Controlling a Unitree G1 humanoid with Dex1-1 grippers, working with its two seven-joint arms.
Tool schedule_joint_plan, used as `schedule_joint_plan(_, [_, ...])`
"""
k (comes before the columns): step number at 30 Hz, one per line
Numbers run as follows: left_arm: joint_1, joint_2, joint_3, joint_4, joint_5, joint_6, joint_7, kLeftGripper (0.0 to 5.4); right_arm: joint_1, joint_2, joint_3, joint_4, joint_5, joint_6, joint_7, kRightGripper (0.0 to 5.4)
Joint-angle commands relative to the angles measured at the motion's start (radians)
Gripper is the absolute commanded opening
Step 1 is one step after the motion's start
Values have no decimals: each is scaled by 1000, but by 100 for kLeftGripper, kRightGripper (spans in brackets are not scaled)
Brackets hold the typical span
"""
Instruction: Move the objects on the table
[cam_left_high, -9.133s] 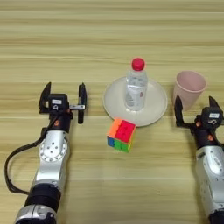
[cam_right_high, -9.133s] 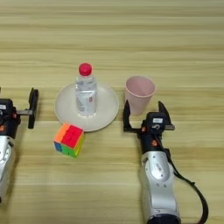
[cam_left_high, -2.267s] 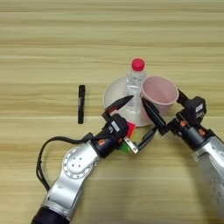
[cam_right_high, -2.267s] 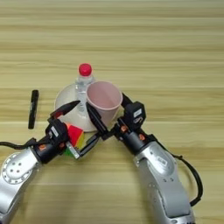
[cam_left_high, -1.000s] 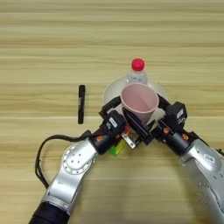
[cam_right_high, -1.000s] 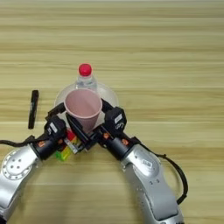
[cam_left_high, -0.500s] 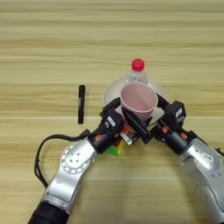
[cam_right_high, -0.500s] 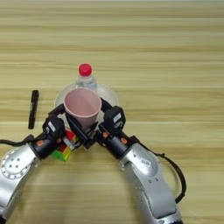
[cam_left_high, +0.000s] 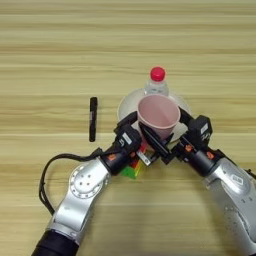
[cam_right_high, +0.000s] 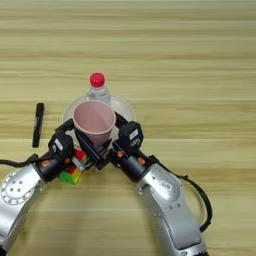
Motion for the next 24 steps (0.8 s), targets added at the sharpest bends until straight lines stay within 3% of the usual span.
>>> schedule_joint_plan(1, [-7, -2, 12, -6, -27, 1, -10, 433, 1, -7, -2, 22, -22, 8, -1, 449])
schedule_joint_plan(3, [-7, -4, 14, -6, -28, 2, -9, 433, 0, -7, -3, 24, -25, 7, -1, 449])
schedule_joint_plan(9, [-14, -10, 30, 2, -40, 14, -4, 421, -2, -4, -5, 31, -31, 6, -3, 538])
schedule_joint_plan(24, [-18, -9, 39, 11, -43, 10, -10, 417, 0, 4, -6, 28, -43, -25, 8, 540])
